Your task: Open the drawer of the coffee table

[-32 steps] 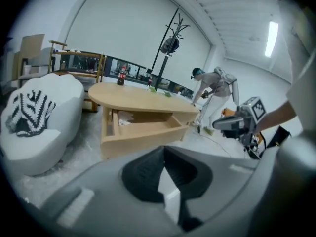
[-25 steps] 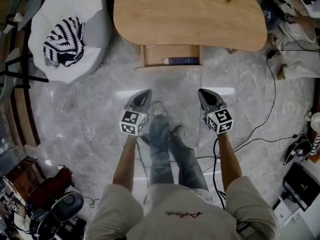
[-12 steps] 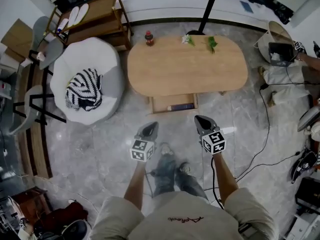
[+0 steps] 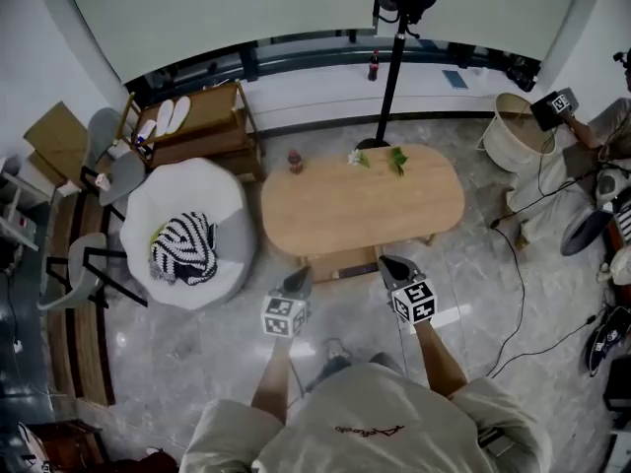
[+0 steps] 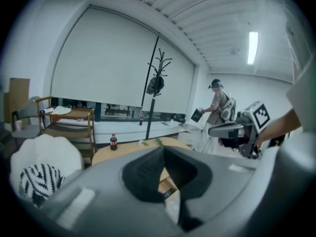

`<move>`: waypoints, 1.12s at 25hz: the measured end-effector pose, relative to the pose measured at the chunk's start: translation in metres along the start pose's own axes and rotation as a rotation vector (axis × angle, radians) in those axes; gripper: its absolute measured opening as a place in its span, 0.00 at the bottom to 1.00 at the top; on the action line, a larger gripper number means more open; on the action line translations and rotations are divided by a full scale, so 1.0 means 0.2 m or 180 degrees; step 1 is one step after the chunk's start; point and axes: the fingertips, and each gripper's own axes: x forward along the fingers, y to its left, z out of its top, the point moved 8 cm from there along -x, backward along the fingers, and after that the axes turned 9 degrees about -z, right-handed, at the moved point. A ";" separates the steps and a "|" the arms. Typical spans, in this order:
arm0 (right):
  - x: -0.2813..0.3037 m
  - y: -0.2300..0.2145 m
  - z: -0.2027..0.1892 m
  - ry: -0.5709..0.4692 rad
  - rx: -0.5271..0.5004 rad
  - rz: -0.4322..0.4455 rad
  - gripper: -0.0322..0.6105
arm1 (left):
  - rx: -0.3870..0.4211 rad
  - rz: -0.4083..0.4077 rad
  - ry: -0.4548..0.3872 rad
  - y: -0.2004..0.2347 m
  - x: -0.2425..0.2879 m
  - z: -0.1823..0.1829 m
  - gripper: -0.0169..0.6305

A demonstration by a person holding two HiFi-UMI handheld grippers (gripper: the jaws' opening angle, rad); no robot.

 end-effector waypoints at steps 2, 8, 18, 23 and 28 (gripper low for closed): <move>-0.06 -0.03 0.08 -0.0086 -0.0015 -0.0050 0.05 | 0.0078 0.0008 -0.0068 -0.02 -0.02 0.10 0.03; -0.13 -0.16 0.35 -0.0451 -0.0058 -0.0109 0.05 | 0.0257 0.0113 -0.0358 -0.04 -0.03 0.43 0.03; -0.23 -0.34 0.57 -0.0718 -0.0168 -0.0040 0.05 | 0.0500 0.0301 -0.0564 -0.18 0.04 0.74 0.03; -0.23 -0.38 0.61 -0.0766 -0.0184 -0.0021 0.05 | 0.0494 0.0343 -0.0563 -0.20 0.07 0.76 0.03; -0.20 -0.39 0.64 -0.0795 -0.0217 -0.0003 0.05 | 0.0552 0.0394 -0.0543 -0.20 0.09 0.77 0.03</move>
